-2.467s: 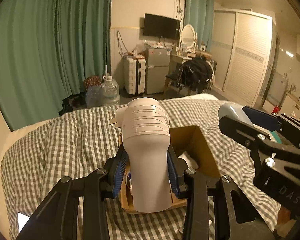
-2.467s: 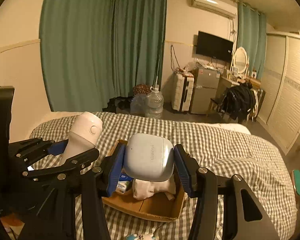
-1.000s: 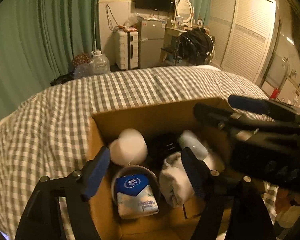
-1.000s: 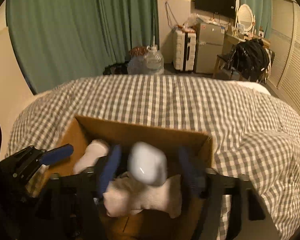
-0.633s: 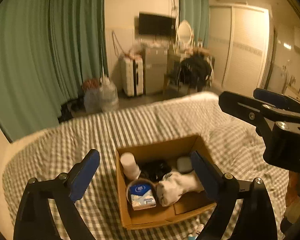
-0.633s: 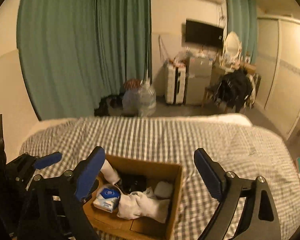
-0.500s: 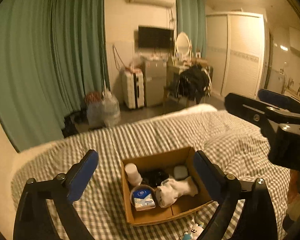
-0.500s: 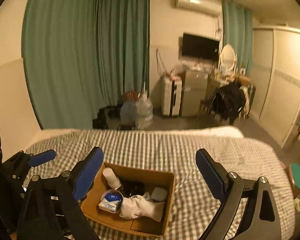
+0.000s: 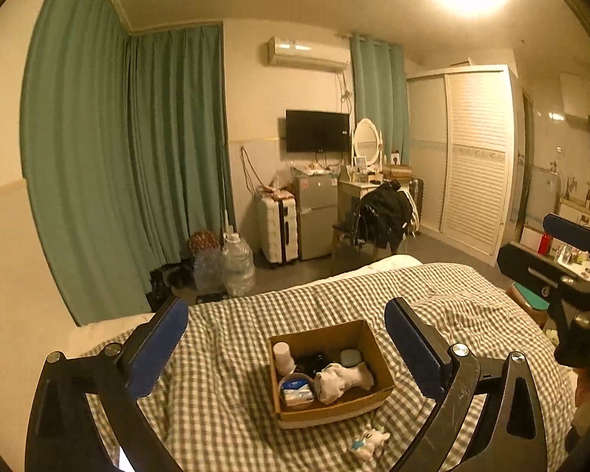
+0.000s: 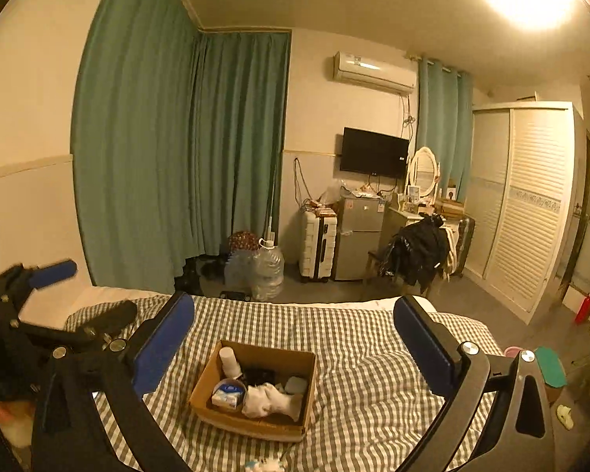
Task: Organize objects
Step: 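Lift both tools up and away from the box, then lower the right tool onto the white bear figurine and grasp it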
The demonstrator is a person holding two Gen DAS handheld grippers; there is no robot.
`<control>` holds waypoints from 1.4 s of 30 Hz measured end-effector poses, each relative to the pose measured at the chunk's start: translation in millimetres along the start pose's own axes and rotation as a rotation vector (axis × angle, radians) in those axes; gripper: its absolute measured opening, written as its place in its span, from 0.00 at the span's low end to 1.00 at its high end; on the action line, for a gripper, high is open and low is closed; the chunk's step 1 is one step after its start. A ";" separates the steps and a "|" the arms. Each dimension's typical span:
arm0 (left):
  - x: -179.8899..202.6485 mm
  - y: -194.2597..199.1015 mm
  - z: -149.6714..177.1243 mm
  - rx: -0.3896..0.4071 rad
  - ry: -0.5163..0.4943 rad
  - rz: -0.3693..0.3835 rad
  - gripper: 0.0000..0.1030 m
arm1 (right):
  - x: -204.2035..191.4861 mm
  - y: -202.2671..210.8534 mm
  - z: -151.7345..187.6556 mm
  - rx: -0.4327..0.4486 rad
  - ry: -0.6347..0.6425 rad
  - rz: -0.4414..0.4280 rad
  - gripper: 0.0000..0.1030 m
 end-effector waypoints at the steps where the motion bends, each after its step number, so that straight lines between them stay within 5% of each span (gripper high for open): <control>1: 0.8 7.2 4.3 0.005 -0.003 -0.001 1.00 | 0.4 7.8 4.0 0.001 0.005 0.003 0.99; 7: 6.2 32.1 49.3 -0.013 -0.031 -0.008 1.00 | -2.2 43.2 44.0 -0.014 -0.006 -0.005 0.99; 13: 2.0 4.0 113.7 -0.094 -0.017 -0.042 1.00 | -20.7 38.0 106.4 -0.070 0.034 0.008 0.99; 24: -26.8 -86.7 202.9 -0.270 0.062 -0.109 1.00 | -35.6 -52.1 215.0 -0.270 0.033 0.002 0.99; 36: -35.6 -158.7 265.1 -0.423 0.125 -0.085 1.00 | -53.1 -133.4 277.2 -0.414 0.076 -0.061 0.99; 42: -36.2 -184.4 291.7 -0.517 0.141 -0.064 1.00 | -60.2 -164.3 317.9 -0.570 0.100 -0.093 0.99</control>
Point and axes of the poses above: each gripper's, at about its wrist camera, not at the fingertips, and y roughly against the way its jaws point, x to its right, z to its underside, the point moved 2 cm from there along -y, roughly the way its jaws point, and after that the axes turned 7 degrees about z, right-handed, at the moved point
